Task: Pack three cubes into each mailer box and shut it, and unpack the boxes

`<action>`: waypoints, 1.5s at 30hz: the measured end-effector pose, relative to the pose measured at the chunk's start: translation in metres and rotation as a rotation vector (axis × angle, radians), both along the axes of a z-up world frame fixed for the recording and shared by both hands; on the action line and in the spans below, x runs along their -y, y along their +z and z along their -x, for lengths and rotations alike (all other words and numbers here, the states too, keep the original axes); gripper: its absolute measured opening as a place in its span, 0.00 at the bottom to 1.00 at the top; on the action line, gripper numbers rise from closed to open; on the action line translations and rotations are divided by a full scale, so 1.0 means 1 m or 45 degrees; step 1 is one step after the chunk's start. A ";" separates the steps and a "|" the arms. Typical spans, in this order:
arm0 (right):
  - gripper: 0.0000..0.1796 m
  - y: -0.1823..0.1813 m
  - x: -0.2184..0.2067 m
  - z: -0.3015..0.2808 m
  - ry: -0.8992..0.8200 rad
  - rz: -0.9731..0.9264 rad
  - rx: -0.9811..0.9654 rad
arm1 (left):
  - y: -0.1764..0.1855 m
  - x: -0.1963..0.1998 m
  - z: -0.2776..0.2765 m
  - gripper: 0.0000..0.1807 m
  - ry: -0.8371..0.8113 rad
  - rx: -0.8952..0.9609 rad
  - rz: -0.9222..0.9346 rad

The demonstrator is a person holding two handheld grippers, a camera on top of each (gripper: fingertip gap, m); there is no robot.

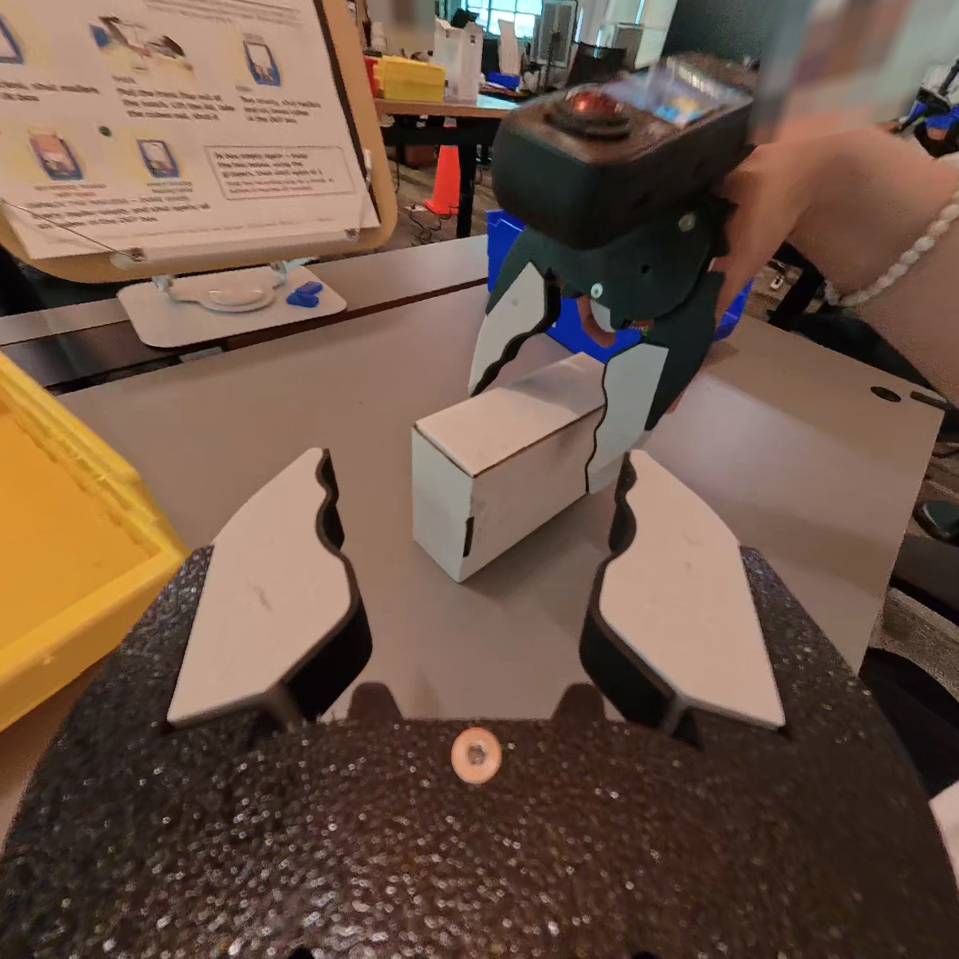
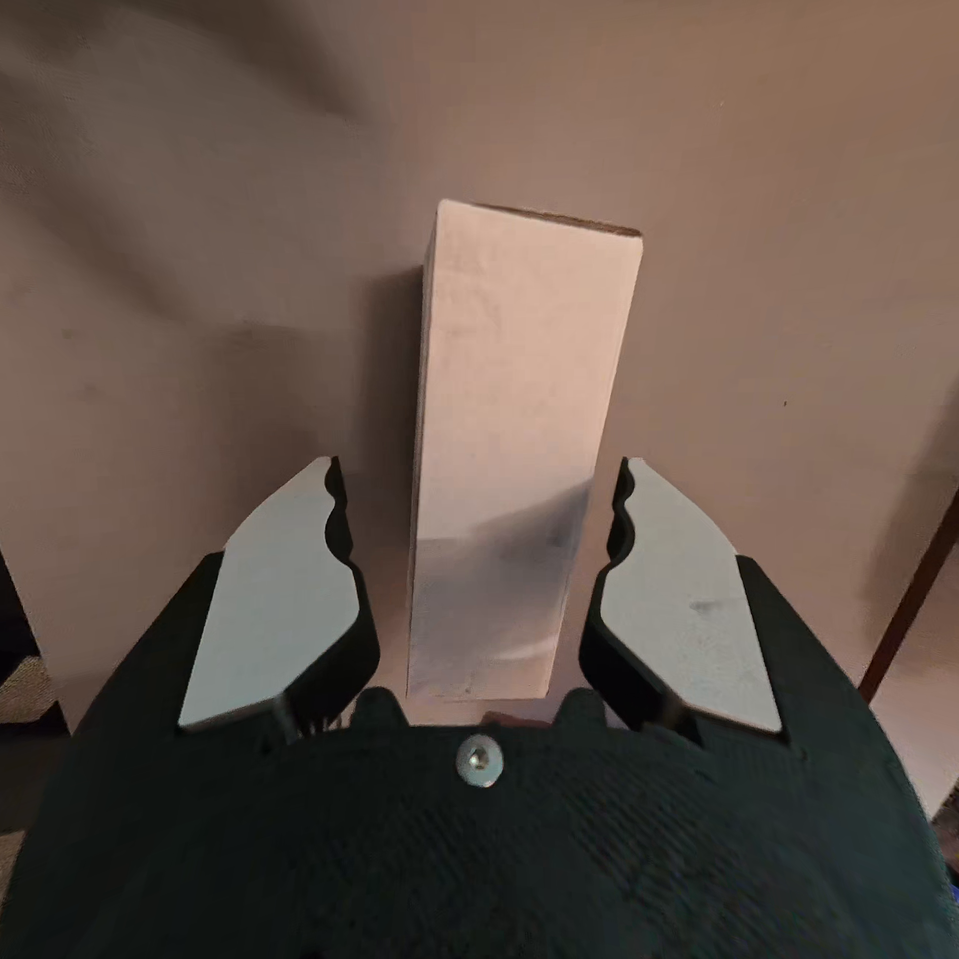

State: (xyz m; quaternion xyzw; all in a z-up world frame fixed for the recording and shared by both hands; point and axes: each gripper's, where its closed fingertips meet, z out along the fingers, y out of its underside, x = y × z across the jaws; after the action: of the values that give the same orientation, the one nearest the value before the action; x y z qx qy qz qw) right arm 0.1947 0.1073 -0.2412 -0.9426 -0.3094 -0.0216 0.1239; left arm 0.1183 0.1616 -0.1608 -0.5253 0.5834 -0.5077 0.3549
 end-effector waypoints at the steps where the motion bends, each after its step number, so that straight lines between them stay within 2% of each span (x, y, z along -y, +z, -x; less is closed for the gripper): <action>1: 0.55 -0.001 -0.004 0.001 -0.006 0.002 -0.024 | 0.005 -0.005 0.003 0.55 0.018 0.018 0.008; 5: 0.57 -0.015 -0.012 0.002 -0.017 0.047 -0.079 | 0.008 -0.017 0.008 0.54 0.034 0.041 0.082; 8: 0.55 -0.037 0.000 -0.006 0.028 0.174 0.038 | -0.001 -0.014 0.008 0.55 -0.010 -0.024 0.146; 14: 0.45 -0.024 0.019 -0.007 0.118 0.215 0.127 | -0.007 -0.004 0.006 0.53 -0.041 -0.069 0.105; 17: 0.45 -0.001 0.032 -0.020 0.110 0.131 0.204 | -0.012 -0.001 0.006 0.51 -0.049 -0.105 0.058; 20: 0.45 0.038 0.052 -0.050 0.026 0.000 0.312 | -0.018 -0.001 0.005 0.50 -0.044 -0.137 0.021; 23: 0.45 0.088 0.087 -0.101 -0.103 -0.124 0.523 | -0.022 0.003 0.003 0.49 -0.055 -0.150 0.020; 26: 0.44 0.138 0.130 -0.171 -0.269 -0.242 0.835 | -0.029 0.008 0.001 0.48 -0.074 -0.179 0.006; 28: 0.44 0.153 0.155 -0.215 -0.408 -0.308 0.964 | -0.034 0.012 -0.001 0.48 -0.090 -0.205 -0.006; 31: 0.44 0.146 0.173 -0.267 -0.480 -0.406 1.134 | -0.038 0.020 -0.003 0.48 -0.126 -0.228 -0.024; 35: 0.44 0.110 0.186 -0.314 -0.421 -0.356 1.381 | -0.043 0.026 -0.004 0.48 -0.151 -0.246 -0.050; 41: 0.44 0.067 0.182 -0.349 -0.479 -0.464 1.431 | -0.053 0.026 -0.003 0.48 -0.168 -0.289 -0.060; 45: 0.44 0.051 0.181 -0.365 -0.452 -0.411 1.482 | -0.060 0.032 -0.006 0.47 -0.193 -0.310 -0.025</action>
State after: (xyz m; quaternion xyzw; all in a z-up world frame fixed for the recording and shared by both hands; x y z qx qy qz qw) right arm 0.5599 -0.0737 -0.1899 -0.7828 -0.1578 -0.5979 0.0703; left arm 0.1248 0.1298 -0.2208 -0.5339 0.6652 -0.4597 0.2472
